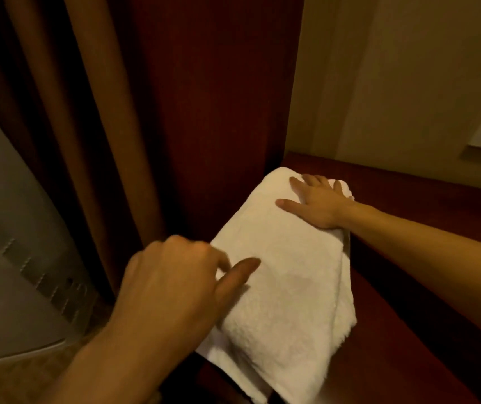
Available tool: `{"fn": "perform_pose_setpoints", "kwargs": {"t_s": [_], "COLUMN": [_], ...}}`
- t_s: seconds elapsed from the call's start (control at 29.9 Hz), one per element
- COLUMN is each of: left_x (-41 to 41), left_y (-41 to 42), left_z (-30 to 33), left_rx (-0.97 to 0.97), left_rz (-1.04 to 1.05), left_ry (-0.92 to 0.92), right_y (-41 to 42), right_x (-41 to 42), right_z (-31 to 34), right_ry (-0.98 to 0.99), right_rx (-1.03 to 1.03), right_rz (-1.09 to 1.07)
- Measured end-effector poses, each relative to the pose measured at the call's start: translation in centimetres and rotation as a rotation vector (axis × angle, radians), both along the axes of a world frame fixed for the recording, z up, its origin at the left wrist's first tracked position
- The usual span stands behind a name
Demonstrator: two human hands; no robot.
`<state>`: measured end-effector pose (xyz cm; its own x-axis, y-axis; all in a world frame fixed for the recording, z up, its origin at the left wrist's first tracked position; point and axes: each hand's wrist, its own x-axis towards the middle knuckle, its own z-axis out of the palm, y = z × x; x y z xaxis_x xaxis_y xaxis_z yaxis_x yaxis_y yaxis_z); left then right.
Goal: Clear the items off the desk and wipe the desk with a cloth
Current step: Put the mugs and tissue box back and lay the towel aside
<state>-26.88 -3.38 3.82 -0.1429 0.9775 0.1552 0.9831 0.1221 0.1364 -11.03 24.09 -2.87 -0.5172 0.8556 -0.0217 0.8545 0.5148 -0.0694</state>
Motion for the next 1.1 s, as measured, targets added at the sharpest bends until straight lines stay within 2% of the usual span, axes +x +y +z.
{"fn": "perform_pose_setpoints", "kwargs": {"t_s": [0.07, 0.17, 0.43, 0.63, 0.77, 0.94, 1.04, 1.1], "left_x": [0.5, 1.3, 2.1, 1.8, 1.8, 2.9, 3.8, 4.8], "left_y": [1.5, 3.6, 4.7, 4.4, 4.0, 4.5, 4.7, 5.2], "left_z": [-0.5, -2.9, -6.9, -6.5, -6.9, -5.2, -4.8, -3.4], "left_rx": [0.032, -0.028, -0.131, -0.226, -0.338, -0.366, -0.446, -0.371], "left_rz": [-0.115, -0.226, -0.187, -0.216, -0.241, -0.272, -0.276, -0.276], "left_ry": [-0.038, -0.104, -0.193, -0.119, -0.022, 0.076, 0.094, 0.080], "right_y": [-0.2, -0.8, -1.0, -0.6, -1.3, -3.7, -6.4, -7.7], "right_x": [0.0, 0.1, 0.6, 1.0, 1.6, 3.1, 5.7, 8.6], "right_z": [-0.1, -0.1, -0.8, 0.4, -0.3, 1.2, 1.6, 2.3], "right_ry": [0.011, 0.023, 0.021, 0.066, -0.035, 0.086, 0.043, 0.116], "right_rx": [-0.003, -0.021, -0.013, -0.062, -0.081, -0.038, -0.068, -0.058], "right_rz": [-0.003, 0.005, 0.003, 0.014, 0.003, 0.046, 0.094, 0.052]}}
